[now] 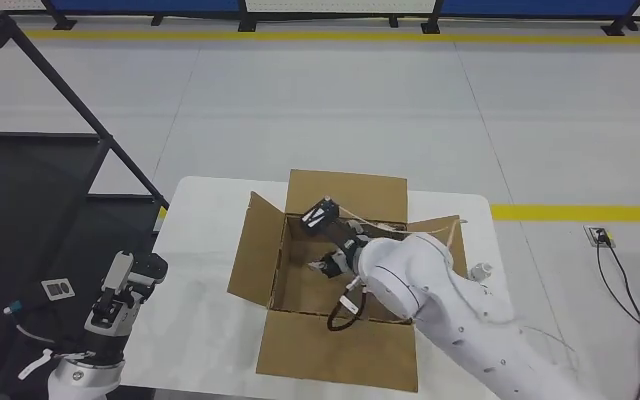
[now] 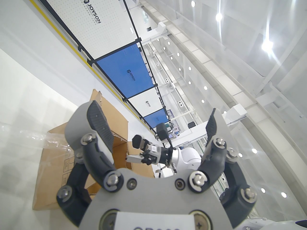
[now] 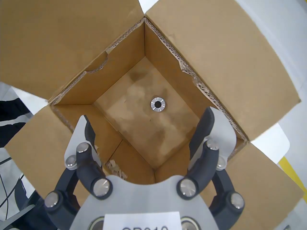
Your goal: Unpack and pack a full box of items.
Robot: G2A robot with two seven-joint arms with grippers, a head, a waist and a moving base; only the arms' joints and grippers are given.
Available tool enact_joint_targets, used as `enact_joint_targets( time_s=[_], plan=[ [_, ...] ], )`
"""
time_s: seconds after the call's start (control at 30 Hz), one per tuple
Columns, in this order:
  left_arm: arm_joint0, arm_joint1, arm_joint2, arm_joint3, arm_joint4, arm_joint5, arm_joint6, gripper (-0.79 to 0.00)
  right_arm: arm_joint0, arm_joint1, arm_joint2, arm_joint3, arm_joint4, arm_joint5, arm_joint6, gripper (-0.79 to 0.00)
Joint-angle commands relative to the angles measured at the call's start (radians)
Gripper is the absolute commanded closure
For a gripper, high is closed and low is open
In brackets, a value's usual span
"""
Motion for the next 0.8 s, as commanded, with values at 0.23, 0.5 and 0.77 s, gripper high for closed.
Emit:
enact_joint_targets(
  time_s=[0.23, 0.5, 0.77],
  plan=[
    [0.000, 0.000, 0.000, 0.000, 0.000, 0.000, 0.000, -0.785, 0.119, -0.131, -0.165, 0.453, 0.175, -0.012, -0.132, -0.785],
    [0.000, 0.000, 0.000, 0.000, 0.000, 0.000, 0.000, -0.785, 0.121, -0.140, -0.171, 0.465, 0.191, -0.036, -0.143, -0.785],
    [0.000, 0.000, 0.000, 0.000, 0.000, 0.000, 0.000, -0.785, 0.101, -0.143, -0.146, 0.529, 0.192, -0.001, -0.197, -0.785]
  ],
)
